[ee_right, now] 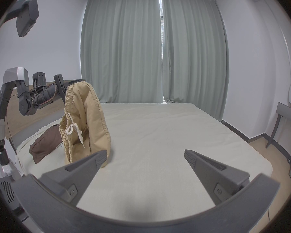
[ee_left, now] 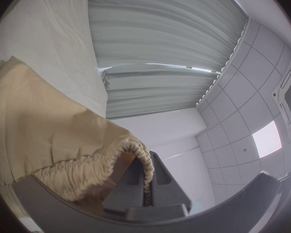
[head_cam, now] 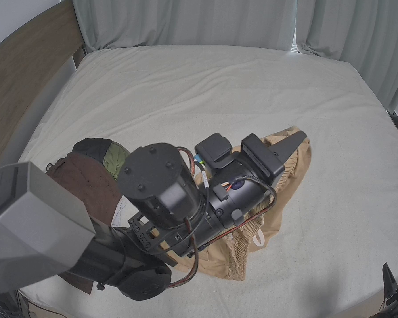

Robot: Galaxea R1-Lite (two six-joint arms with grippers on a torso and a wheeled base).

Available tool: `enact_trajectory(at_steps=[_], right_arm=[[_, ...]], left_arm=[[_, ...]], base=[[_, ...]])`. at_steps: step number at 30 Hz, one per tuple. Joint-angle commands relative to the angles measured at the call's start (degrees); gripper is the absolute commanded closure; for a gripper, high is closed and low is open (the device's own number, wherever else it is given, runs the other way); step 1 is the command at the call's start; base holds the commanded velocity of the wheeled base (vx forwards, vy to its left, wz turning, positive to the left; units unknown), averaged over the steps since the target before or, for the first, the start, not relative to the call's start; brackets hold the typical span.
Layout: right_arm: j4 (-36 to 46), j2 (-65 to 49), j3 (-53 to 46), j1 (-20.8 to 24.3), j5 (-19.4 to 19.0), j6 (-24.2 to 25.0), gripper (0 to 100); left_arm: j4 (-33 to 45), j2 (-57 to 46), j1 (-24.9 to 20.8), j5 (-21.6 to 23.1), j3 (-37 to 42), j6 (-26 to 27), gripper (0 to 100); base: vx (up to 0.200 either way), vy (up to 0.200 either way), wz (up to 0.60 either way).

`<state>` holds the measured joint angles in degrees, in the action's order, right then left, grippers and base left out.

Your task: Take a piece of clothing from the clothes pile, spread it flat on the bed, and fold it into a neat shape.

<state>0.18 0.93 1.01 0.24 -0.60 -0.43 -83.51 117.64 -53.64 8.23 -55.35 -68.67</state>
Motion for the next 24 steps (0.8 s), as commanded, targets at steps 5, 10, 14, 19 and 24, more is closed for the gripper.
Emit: enact_trajectory(at_steps=[5, 10, 14, 19, 24], right_arm=[[0.0, -0.7, -1.0, 0.0, 0.0, 0.0, 0], [0.0, -0.7, -1.0, 0.0, 0.0, 0.0, 0], [0.0, -0.7, -1.0, 0.0, 0.0, 0.0, 0], [0.0, -0.7, -1.0, 0.0, 0.0, 0.0, 0], [0.0, -0.7, -1.0, 0.0, 0.0, 0.0, 0]], left_arm=[[-1.1, -1.4, -2.7, 0.2, -4.6, -1.8, 100], [-0.9, -3.0, -3.8, 0.2, -8.0, -3.0, 100], [-1.0, -3.6, -4.9, -0.2, -10.6, -3.8, 100], [-0.8, -5.9, -5.3, -0.7, -9.3, -5.3, 100], [-1.7, -5.2, -1.5, -0.1, 0.3, -2.4, 100]], base=[[0.000, 0.000, 0.00], [0.000, 0.000, 0.00], [0.000, 0.000, 0.00], [0.000, 0.000, 0.00], [0.000, 0.000, 0.00]])
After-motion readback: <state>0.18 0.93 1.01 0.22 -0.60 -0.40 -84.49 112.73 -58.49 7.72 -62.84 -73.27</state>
